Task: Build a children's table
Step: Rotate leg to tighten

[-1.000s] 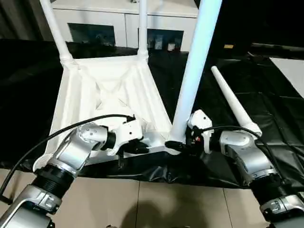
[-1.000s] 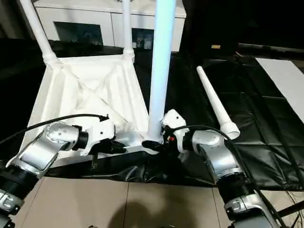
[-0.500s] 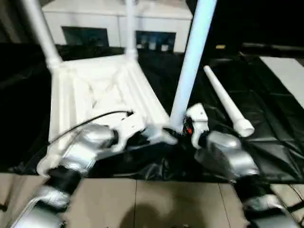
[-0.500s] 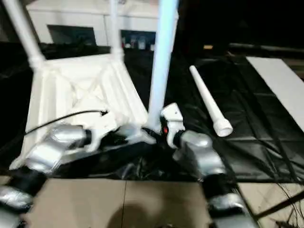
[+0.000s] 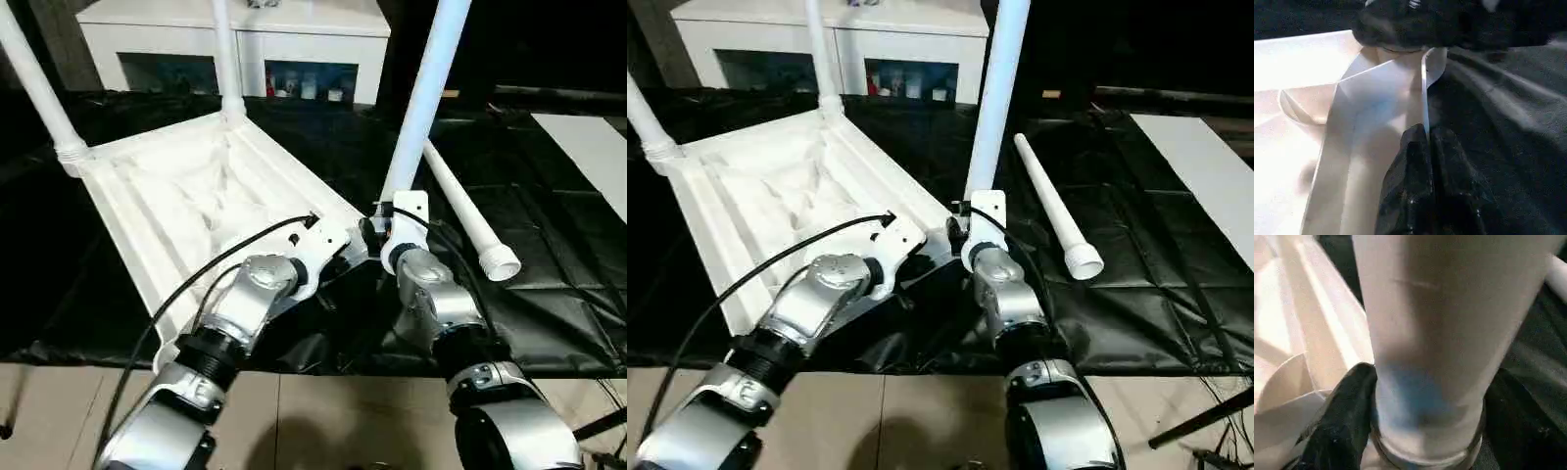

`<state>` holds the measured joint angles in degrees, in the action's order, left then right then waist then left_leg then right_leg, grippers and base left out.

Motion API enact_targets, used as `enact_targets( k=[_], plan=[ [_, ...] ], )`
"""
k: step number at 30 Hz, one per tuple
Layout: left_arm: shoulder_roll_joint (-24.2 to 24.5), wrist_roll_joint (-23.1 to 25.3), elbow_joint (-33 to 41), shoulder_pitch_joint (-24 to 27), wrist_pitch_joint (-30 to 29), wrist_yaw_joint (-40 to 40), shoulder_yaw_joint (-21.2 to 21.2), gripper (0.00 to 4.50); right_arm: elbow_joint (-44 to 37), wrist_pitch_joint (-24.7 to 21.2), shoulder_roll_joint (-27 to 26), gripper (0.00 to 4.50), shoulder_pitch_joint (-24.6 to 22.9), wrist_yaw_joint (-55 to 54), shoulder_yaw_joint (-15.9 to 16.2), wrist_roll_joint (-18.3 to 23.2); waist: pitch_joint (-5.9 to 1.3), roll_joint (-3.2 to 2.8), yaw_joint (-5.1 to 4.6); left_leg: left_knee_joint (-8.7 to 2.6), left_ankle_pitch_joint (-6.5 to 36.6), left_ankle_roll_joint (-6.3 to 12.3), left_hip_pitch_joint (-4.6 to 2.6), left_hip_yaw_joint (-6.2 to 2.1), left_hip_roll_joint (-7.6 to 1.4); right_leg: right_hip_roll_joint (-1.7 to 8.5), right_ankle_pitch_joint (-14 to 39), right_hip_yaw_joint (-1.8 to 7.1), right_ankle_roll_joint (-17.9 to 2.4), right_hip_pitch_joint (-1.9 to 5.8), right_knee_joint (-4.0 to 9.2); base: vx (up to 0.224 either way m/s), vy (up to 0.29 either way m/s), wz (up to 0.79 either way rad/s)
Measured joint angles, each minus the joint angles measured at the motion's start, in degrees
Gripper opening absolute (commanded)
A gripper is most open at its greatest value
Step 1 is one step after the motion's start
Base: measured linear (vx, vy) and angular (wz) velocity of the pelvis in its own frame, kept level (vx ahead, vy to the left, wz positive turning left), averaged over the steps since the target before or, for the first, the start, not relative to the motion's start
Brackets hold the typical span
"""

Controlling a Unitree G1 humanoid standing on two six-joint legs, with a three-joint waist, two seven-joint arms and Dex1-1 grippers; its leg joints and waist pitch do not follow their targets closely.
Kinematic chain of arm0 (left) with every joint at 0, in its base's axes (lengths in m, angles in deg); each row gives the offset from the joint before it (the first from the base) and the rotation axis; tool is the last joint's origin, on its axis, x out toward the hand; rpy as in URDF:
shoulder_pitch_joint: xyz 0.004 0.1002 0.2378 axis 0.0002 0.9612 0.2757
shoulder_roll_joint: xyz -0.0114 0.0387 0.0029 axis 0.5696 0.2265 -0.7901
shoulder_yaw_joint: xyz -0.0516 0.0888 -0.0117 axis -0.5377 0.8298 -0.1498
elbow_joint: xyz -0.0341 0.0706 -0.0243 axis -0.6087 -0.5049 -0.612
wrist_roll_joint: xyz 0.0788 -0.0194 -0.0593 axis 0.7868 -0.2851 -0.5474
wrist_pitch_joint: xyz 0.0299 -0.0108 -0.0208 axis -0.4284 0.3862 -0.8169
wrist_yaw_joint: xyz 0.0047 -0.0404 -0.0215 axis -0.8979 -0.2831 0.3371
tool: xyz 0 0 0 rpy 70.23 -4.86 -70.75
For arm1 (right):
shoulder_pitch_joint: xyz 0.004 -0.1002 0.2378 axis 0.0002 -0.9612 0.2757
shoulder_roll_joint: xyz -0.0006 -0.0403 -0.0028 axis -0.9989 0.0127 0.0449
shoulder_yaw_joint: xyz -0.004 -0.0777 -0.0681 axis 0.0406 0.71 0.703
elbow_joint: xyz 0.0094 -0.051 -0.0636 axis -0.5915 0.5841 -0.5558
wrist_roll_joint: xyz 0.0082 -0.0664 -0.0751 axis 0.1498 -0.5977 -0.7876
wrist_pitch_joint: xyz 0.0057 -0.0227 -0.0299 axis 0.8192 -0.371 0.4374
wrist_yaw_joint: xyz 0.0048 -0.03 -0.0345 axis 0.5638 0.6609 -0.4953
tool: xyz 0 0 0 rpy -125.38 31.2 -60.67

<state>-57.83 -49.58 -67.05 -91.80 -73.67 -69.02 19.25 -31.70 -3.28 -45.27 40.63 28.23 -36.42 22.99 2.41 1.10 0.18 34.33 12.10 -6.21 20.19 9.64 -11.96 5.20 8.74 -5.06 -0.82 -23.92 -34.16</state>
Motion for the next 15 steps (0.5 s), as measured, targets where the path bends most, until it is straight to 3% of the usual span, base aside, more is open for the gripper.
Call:
enact_targets(
  k=[5,10,15],
  plan=[
    [4.3,0.8,2.6,0.8,0.8,-3.1,0.7,0.00,-5.4,-0.2,3.4,3.82,-2.5,9.0,2.7,0.6,0.04,-0.05,-0.02,-0.09,0.0,0.00,-0.01,0.00,-0.05,-0.05,0.0,-0.09,0.0,-0.11,0.01,0.000,0.000,0.00],
    [11.1,0.3,7.4,3.3,3.2,-11.9,2.1,0.00,-16.1,-0.7,14.6,3.82,-7.0,27.9,6.8,2.1,0.05,-0.07,0.73,-0.08,0.0,0.04,-0.05,0.02,-0.14,-0.02,0.1,-0.09,0.0,0.03,0.11,0.000,0.000,0.00],
    [16.8,-1.9,10.1,5.2,6.3,-21.7,2.9,0.00,-19.0,-0.8,19.5,3.82,-10.3,39.9,9.2,3.5,0.07,-0.10,1.14,-0.10,0.0,0.04,-0.09,0.06,-0.15,-0.02,0.1,-0.06,0.0,-0.02,0.03,0.000,0.000,0.00]
  ],
)
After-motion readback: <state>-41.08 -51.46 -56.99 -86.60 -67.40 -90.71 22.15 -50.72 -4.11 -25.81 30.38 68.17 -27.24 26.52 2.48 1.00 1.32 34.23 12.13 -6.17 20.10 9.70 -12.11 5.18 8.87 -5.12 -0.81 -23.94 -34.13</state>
